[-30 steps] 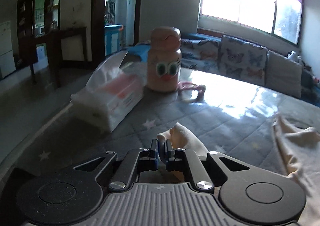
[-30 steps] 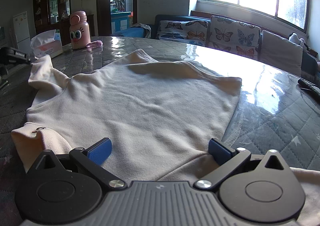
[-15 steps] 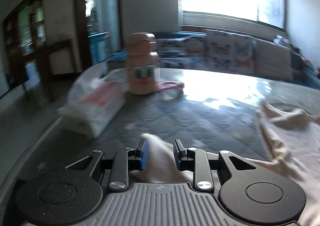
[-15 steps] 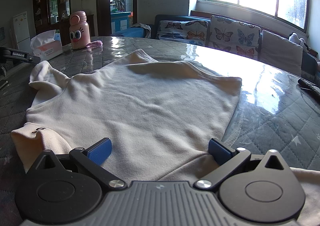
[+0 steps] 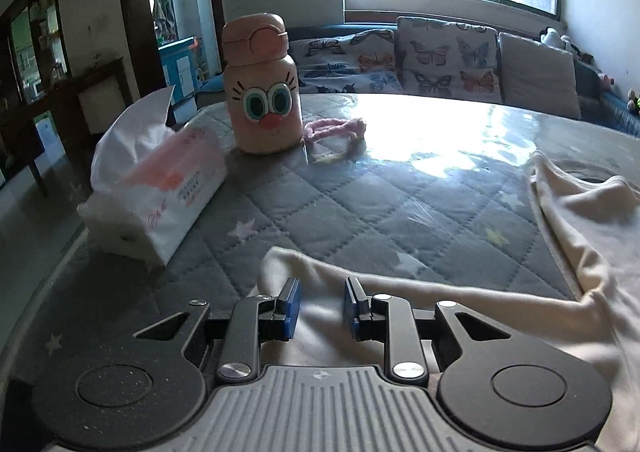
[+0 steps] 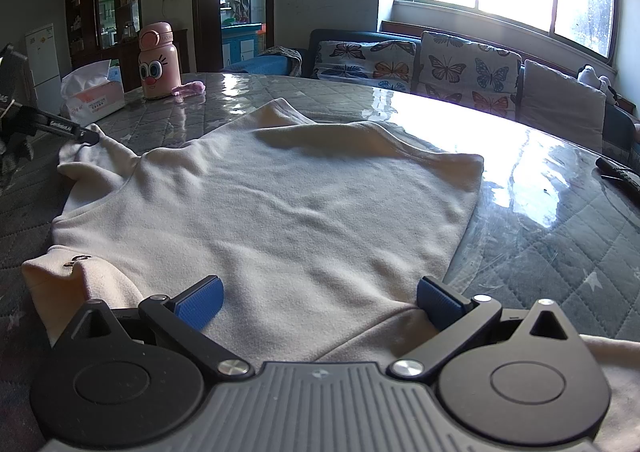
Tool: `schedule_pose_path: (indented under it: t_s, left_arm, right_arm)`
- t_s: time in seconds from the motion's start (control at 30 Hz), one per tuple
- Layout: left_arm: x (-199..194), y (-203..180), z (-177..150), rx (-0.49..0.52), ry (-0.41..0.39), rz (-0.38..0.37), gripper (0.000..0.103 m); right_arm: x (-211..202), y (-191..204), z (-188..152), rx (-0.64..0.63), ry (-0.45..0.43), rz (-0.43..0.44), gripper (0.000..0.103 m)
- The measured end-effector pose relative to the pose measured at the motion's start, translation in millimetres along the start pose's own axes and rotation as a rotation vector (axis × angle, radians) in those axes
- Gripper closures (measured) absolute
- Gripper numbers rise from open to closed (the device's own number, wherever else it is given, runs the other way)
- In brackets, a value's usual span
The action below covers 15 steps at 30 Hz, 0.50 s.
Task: Fold clothes
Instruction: 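Lay the sleeve flat and release it with the left gripper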
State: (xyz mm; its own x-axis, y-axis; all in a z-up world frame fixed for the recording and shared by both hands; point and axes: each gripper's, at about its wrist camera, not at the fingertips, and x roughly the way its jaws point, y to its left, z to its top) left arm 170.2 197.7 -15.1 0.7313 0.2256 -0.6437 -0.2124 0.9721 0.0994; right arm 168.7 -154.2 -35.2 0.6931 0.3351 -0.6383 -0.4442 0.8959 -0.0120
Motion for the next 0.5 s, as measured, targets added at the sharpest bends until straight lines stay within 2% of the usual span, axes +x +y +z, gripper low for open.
schedule_pose_path:
  t_s: [0.3, 0.4, 0.5]
  left_arm:
    - [23.6, -13.8, 13.6, 0.073, -0.042, 0.014, 0.078]
    - [27.9, -16.0, 13.4, 0.107, -0.06, 0.033, 0.075]
    - [26.4, -13.9, 14.5, 0.099, -0.049, 0.047, 0.073]
  right_arm:
    - [0.1, -0.2, 0.1, 0.0, 0.0, 0.0, 0.0]
    - [0.0, -0.2, 0.1, 0.0, 0.0, 0.0, 0.0]
    - [0.0, -0.2, 0.1, 0.0, 0.0, 0.0, 0.0]
